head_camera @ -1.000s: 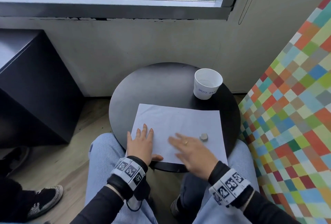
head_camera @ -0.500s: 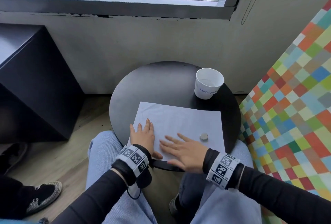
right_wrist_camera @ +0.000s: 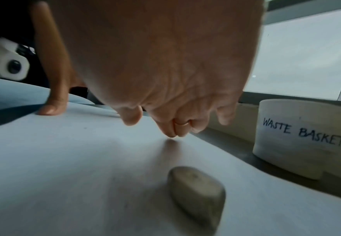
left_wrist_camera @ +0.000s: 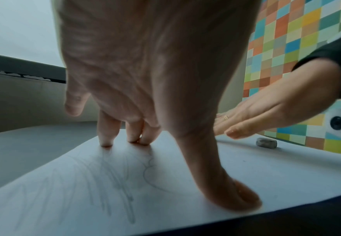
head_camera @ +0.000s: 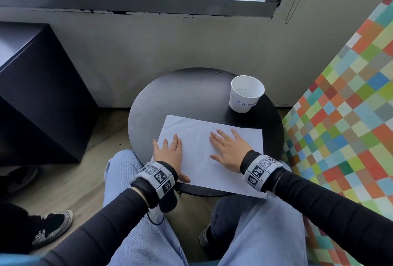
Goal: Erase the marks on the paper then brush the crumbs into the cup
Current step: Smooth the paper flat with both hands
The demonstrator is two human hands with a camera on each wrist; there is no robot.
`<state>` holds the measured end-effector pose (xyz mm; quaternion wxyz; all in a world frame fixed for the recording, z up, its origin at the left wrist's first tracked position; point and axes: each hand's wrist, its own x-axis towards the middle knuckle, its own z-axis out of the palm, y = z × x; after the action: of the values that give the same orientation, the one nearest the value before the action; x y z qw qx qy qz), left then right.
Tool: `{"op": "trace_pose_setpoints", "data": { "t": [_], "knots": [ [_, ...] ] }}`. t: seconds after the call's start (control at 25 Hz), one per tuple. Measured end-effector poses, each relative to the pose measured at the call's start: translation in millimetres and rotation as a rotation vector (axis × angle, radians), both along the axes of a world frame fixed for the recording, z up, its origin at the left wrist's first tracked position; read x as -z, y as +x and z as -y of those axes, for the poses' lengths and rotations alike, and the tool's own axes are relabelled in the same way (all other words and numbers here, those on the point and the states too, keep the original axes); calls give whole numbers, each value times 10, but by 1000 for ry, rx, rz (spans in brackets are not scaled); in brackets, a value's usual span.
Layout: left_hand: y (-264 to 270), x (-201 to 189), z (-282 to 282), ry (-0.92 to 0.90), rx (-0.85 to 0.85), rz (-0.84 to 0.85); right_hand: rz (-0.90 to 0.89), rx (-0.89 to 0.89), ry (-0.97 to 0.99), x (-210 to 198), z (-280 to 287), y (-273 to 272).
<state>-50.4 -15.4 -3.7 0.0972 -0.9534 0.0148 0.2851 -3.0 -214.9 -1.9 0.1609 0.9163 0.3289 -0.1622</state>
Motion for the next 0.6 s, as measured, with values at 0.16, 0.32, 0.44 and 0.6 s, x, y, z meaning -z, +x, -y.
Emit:
{"op": "trace_pose_setpoints", "data": {
  "t": [0.16, 0.32, 0.44, 0.6],
  "knots": [
    [12, -16, -13, 16, 22, -12, -166, -319, 119, 87, -148, -296],
    [4, -25, -19, 5, 22, -9, -60, -26, 56, 84, -17, -15],
    [3, -24, -16, 9, 24, -10, -48, 21, 122, 27, -33, 19],
    [12, -12, -13, 24, 32, -6, -194, -119, 137, 104, -173, -172]
  ]
}}
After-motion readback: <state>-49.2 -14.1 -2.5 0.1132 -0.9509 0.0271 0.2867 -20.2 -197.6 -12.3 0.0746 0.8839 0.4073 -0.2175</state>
